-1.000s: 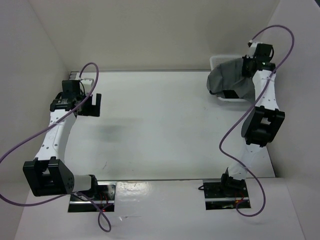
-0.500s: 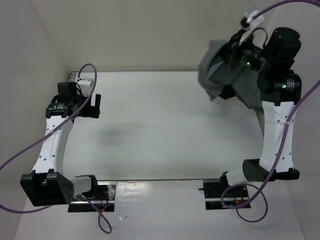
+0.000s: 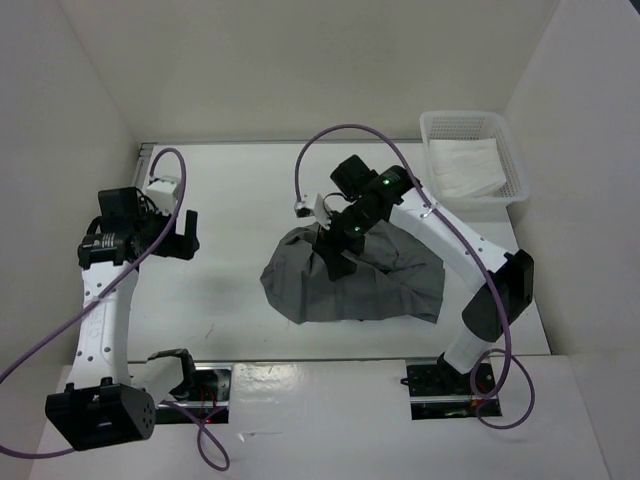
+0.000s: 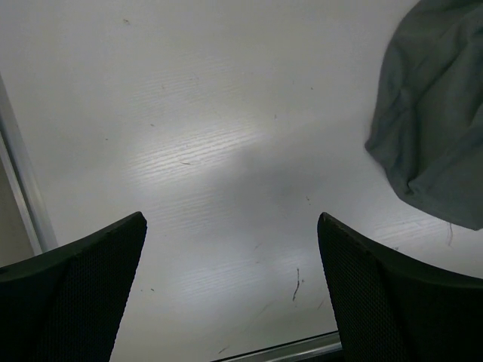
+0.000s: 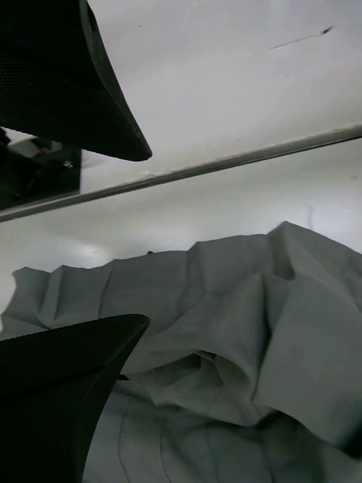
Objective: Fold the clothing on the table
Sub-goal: Move the skirt to the center of the board, then flatten the skirt out
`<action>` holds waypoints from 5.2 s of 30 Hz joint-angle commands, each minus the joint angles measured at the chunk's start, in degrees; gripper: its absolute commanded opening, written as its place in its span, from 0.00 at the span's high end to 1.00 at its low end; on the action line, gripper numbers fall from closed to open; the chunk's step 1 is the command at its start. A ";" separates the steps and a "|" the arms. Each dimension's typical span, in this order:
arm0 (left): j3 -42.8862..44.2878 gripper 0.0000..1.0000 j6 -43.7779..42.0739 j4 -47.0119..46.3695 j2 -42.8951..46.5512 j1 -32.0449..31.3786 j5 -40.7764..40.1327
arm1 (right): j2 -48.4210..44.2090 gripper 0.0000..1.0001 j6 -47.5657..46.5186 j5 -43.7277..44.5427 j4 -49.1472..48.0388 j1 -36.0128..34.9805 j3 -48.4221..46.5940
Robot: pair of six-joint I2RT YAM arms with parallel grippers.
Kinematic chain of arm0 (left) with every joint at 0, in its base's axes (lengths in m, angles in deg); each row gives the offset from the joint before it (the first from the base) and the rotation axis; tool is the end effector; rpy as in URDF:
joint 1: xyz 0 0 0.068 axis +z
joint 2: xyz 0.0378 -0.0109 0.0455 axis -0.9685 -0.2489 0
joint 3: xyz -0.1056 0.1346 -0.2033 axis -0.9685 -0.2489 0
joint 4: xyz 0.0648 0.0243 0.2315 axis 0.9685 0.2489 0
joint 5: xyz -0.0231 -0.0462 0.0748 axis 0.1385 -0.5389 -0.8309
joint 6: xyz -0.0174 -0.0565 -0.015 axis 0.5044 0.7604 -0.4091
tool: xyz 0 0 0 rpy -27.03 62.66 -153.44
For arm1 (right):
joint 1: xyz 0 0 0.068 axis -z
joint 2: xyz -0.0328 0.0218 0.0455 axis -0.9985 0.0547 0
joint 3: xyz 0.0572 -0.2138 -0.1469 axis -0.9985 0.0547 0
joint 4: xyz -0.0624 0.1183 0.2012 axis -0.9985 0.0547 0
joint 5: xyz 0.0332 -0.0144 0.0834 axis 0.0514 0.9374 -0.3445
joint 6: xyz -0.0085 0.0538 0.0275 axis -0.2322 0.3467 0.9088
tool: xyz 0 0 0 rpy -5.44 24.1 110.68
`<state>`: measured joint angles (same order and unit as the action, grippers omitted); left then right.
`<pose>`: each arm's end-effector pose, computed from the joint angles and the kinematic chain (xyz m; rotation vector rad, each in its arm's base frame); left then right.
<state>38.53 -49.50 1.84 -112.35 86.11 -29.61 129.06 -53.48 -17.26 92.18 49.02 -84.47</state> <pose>0.1985 0.0264 0.3282 0.1431 2.2745 -0.0584 0.2266 0.2064 0.3284 -1.6382 2.1121 0.7904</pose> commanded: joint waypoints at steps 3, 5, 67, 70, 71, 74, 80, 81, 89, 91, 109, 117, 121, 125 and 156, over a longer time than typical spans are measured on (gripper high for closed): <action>-0.64 0.00 -4.04 2.18 3.01 1.25 7.86 | -4.11 0.14 -3.11 5.59 2.61 0.92 -1.04; -0.64 0.00 -4.05 2.18 3.01 1.78 7.86 | -5.88 0.14 0.65 11.38 -1.17 2.07 0.44; 2.87 0.00 -5.81 0.95 -6.04 -1.38 7.16 | -6.06 1.00 11.15 18.89 -22.39 25.80 9.56; 2.87 0.00 -5.81 0.95 -6.57 -1.38 7.16 | -5.36 1.00 9.65 15.28 -18.34 25.28 0.06; 2.87 0.00 -5.81 0.95 -6.57 -1.38 6.63 | -5.36 1.00 9.65 15.27 -17.63 25.28 -2.16; 2.87 0.00 -5.81 0.95 -6.05 -1.38 6.63 | -2.64 1.00 9.12 13.53 -15.27 23.17 -9.63; 2.87 0.00 -5.81 2.00 -5.51 -1.38 6.10 | 6.75 1.00 8.96 11.67 -8.70 20.53 -27.02; 2.35 0.00 -5.81 2.01 -4.90 -1.38 5.58 | 8.60 1.00 8.77 5.05 -4.83 20.53 -35.67; 1.20 0.00 -6.34 2.53 -3.76 -1.38 5.57 | 16.70 1.00 11.05 -5.97 -2.96 22.02 -57.91; 1.20 0.00 -6.34 2.53 -3.23 -1.38 5.57 | 17.57 1.00 8.09 -13.87 -0.60 22.02 -60.09; -0.99 0.00 -6.86 3.06 -0.51 1.60 7.59 | 11.62 1.00 14.91 16.64 -10.13 10.59 -54.04; -1.52 0.00 -6.86 2.53 -1.03 1.60 8.74 | 6.51 1.00 15.89 35.46 -16.04 17.02 -46.93; -0.39 0.00 -6.86 2.53 -1.56 1.60 9.26 | 4.49 1.00 15.36 37.86 -16.57 17.02 -44.90; -0.38 0.00 -6.86 2.53 -1.56 1.60 9.79 | 2.90 1.00 14.74 31.64 -15.88 17.02 -45.42; -1.61 0.00 -7.39 3.06 4.15 2.13 10.41 | 41.57 1.00 25.72 31.34 -16.84 0.75 -60.54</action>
<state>37.16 -55.66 5.01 -109.18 87.88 -21.37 169.10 -32.34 5.21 79.00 47.23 -140.43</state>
